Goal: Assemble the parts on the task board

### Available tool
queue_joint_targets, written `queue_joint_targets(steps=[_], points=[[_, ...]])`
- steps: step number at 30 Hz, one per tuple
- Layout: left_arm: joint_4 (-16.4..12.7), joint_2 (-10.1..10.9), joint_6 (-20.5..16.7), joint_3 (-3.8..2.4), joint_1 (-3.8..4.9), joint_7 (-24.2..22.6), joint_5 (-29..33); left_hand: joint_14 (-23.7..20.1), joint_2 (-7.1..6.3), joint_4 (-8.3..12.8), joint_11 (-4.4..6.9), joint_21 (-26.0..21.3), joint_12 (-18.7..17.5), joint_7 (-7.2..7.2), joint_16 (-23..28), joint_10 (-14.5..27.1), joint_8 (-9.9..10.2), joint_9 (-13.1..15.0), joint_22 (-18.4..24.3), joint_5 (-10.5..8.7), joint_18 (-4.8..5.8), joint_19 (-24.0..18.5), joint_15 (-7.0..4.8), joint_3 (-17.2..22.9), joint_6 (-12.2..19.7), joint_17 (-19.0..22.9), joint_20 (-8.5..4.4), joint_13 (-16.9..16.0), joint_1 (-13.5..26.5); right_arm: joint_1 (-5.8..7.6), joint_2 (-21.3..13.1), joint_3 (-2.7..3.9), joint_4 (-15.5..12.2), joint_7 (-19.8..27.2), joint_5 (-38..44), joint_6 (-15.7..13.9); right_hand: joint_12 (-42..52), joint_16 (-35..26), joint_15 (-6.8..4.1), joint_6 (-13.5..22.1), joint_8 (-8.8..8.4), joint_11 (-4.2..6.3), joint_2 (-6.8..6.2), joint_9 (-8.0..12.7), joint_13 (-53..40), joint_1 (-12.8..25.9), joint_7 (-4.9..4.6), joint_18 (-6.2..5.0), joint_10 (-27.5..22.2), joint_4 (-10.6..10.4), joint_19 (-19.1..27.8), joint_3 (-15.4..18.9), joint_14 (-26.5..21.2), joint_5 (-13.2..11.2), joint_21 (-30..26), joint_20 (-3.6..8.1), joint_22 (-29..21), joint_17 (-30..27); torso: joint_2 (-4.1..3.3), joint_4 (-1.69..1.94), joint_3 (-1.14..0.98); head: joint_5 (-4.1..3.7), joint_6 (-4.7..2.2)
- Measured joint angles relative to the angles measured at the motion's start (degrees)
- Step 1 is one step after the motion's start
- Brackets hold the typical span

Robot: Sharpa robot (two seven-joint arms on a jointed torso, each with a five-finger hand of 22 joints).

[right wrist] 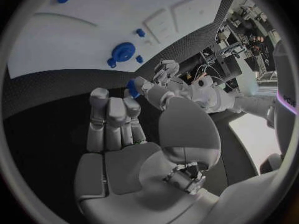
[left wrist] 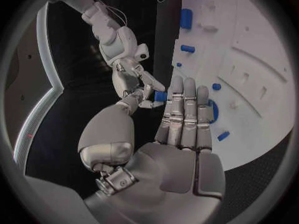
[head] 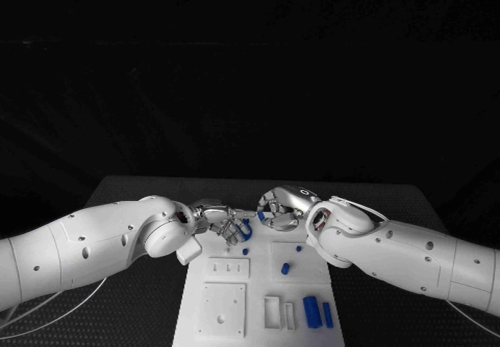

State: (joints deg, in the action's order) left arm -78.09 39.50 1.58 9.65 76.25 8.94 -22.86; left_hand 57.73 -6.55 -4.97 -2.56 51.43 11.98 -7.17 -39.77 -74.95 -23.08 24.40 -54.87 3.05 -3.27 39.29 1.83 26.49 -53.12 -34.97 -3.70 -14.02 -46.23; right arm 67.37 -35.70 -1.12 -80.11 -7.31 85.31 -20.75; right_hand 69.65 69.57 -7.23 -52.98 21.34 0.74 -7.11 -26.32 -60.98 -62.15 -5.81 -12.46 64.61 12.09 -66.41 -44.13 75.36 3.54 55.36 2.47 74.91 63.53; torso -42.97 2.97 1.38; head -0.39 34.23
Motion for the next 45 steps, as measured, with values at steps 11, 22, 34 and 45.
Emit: queue_joint_targets(steps=[11,22,34,45], points=[[-0.19,-0.19,0.45,-0.01,0.03,1.15,-0.72,-0.61,0.80,3.60,0.31,0.25,0.00,0.52,-0.20,-0.31,0.46,0.17,-0.08,8.11,0.24,-0.51,0.22,-2.49,-1.13,0.51,-0.08,-1.23,-0.80,0.00,0.30,-0.32,-1.48,-0.25,0.48,0.71,0.00,0.00,-0.30,-0.09,0.00,0.01,-0.23,-0.04,-0.05,0.23,0.09,-0.01,0.01,-0.16,0.00,-0.16,0.06,0.00,0.00,-0.01,0.00,0.00,-0.04,0.01,-0.03,0.13,0.19],[-0.53,-0.24,0.37,-0.01,0.03,1.51,-0.71,-0.61,0.48,6.49,0.31,0.25,0.00,0.49,-0.60,-0.31,0.96,0.51,-0.07,19.79,0.30,-0.72,0.22,-1.03,-1.91,1.21,0.12,-2.61,4.76,0.00,0.36,-0.67,-2.37,-0.33,1.15,1.16,0.00,0.00,-0.30,-0.15,-0.05,0.10,-0.23,-0.02,-0.04,0.23,0.15,-0.02,0.10,-0.07,0.01,-0.25,0.07,0.00,0.00,-0.01,0.00,-0.01,-0.04,0.04,-0.06,0.03,0.53],[-0.37,-0.62,0.36,0.05,0.03,1.49,-0.70,-0.82,5.13,14.76,0.31,0.93,0.74,0.52,-1.63,-0.31,1.17,1.46,-0.53,30.11,0.33,-0.71,0.43,2.04,-2.36,1.59,0.13,-4.32,10.06,-0.01,0.45,-0.87,-3.42,-0.37,1.47,1.24,0.00,0.00,-0.29,-0.16,-0.11,0.11,-0.24,-0.03,-0.10,0.23,0.16,-0.02,0.11,-0.16,-0.21,-0.47,0.07,0.34,-0.01,0.19,0.04,-0.01,-0.02,0.04,-0.07,0.02,0.75],[-0.03,-0.83,0.35,0.11,0.03,1.77,-0.71,-0.82,6.14,16.91,0.30,1.14,1.05,0.89,-1.94,-0.30,1.16,1.70,-0.54,30.57,0.35,-0.71,0.43,2.53,-2.74,1.59,0.13,-4.73,10.52,-0.01,0.48,-0.97,-4.32,-0.43,1.74,1.23,-0.01,0.00,-0.19,-0.17,-0.27,0.12,-0.46,-0.25,-0.18,0.46,0.17,-0.02,0.12,0.01,-0.22,-0.64,0.15,0.90,-0.01,0.19,0.03,-0.01,-0.01,0.08,-0.03,0.02,0.88]])
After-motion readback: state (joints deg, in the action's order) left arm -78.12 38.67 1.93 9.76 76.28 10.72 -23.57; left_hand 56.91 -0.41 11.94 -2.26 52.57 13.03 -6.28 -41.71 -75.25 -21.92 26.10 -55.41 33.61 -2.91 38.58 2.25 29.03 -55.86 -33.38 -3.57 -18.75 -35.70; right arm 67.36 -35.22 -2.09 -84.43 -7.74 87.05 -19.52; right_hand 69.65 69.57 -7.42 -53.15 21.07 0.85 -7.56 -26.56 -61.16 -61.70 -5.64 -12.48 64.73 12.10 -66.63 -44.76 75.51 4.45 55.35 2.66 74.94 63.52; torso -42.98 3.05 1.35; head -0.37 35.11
